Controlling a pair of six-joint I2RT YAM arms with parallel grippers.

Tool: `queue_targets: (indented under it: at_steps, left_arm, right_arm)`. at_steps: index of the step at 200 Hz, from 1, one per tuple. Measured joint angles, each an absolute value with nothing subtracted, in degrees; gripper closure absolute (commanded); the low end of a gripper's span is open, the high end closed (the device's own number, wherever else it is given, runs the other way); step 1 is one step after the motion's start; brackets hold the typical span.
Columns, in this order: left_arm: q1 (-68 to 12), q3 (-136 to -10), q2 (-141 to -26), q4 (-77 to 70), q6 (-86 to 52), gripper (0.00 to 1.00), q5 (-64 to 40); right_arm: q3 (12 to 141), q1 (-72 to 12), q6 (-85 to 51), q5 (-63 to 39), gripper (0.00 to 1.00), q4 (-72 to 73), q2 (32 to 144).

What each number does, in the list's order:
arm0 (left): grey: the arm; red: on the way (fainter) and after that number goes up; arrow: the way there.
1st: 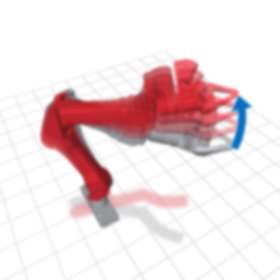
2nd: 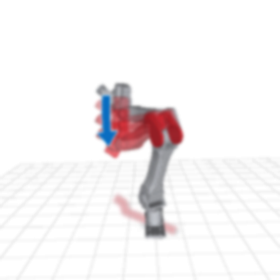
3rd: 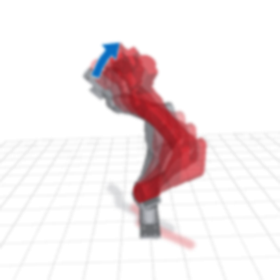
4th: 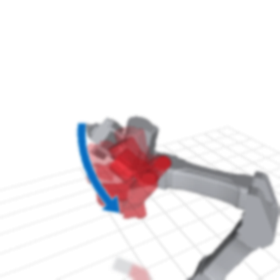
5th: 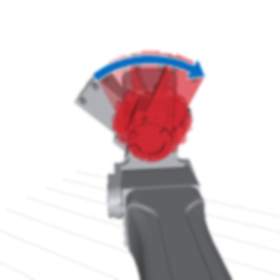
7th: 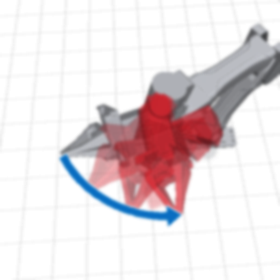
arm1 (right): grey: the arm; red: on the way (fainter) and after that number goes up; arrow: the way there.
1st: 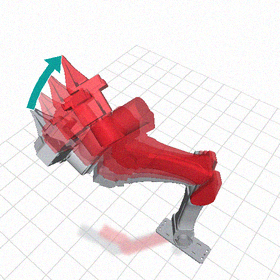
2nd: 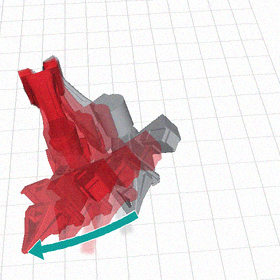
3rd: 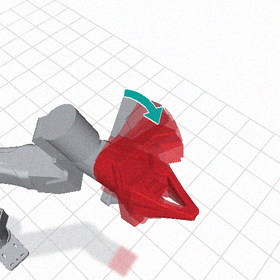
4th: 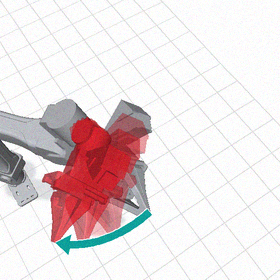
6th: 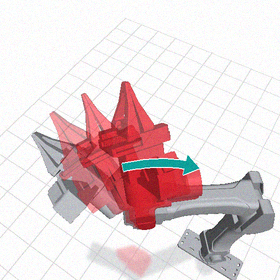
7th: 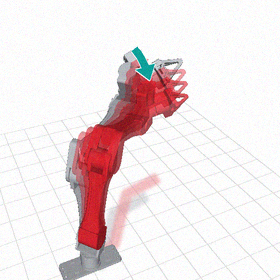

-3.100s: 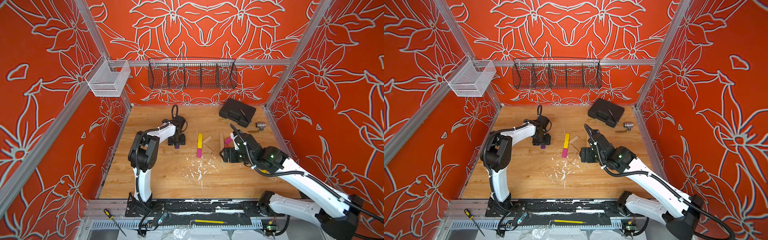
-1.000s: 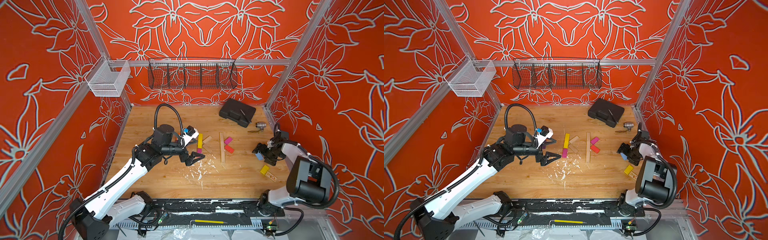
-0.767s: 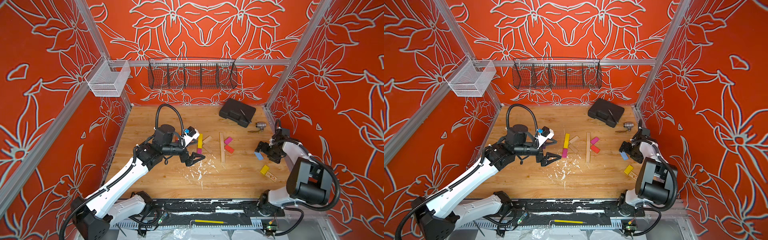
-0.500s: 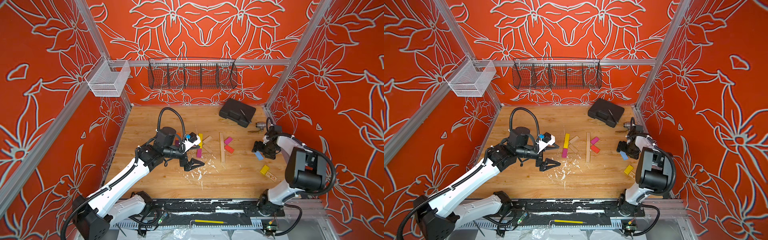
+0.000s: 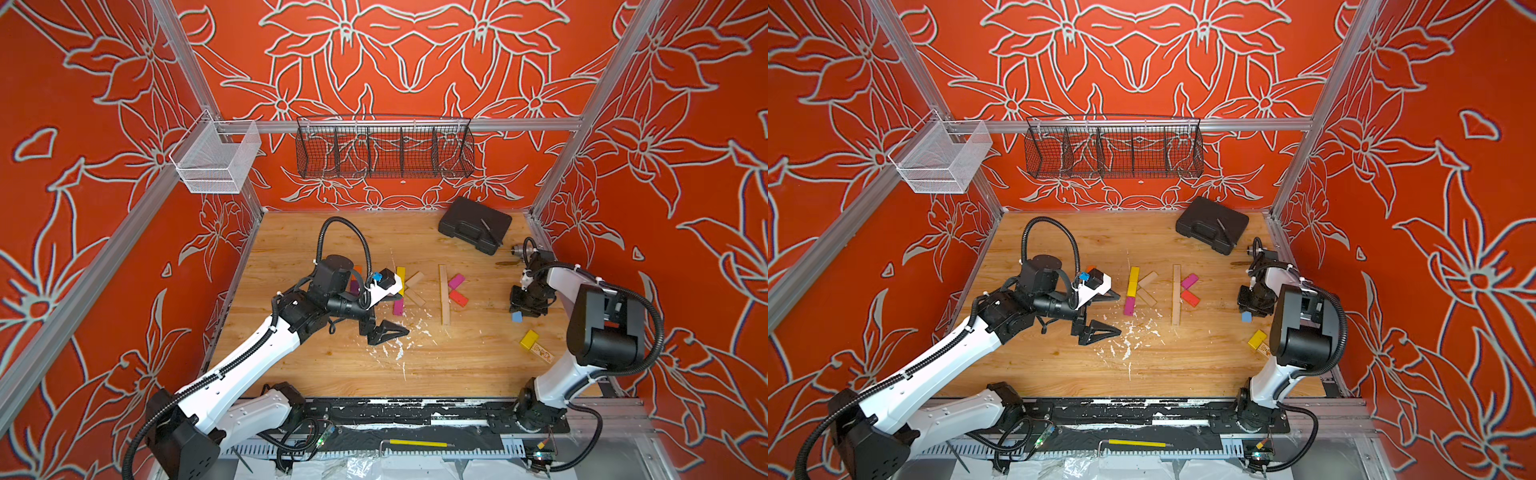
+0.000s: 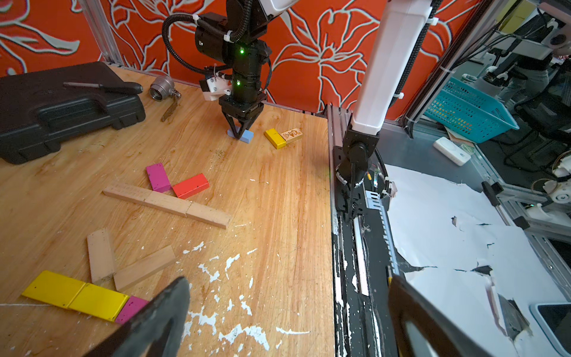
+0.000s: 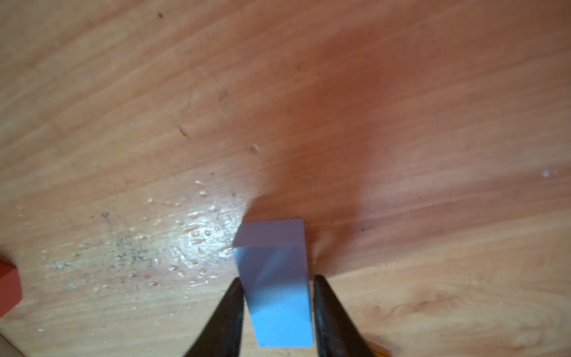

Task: Assemble the letter k with building blocks
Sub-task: Pick up the building block from the center of the board.

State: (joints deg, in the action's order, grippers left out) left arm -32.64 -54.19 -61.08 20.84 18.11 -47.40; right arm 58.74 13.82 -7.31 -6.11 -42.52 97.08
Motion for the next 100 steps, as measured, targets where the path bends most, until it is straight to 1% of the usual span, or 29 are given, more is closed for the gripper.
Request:
queue_targets:
  at_steps: [30,57,85,100]
  left_arm:
    - [-32.6,-54.2,-61.1,20.5,17.8,0.03,-45.3]
    - [-32.6,-54.2,-61.1,20.4,16.6,0.03,-41.2]
    - [-31.5,-54.2,-61.1,19.9,13.8,0.03,-35.3]
    - [-28.9,-54.2,-61.2,19.2,11.4,0.03,-32.4]
  right_arm:
    - [58.7,13.2,-8.3,-5.3,0.74,-42.7,97.0]
    - [58.7,12.3,-9.6,-5.4,0.75,-43.3,95.1]
    - [58.5,8.8,-13.2,-7.3,0.76,-43.3,87.1]
    - [58.3,4.8,-17.0,-10.0,0.76,-42.5,81.8]
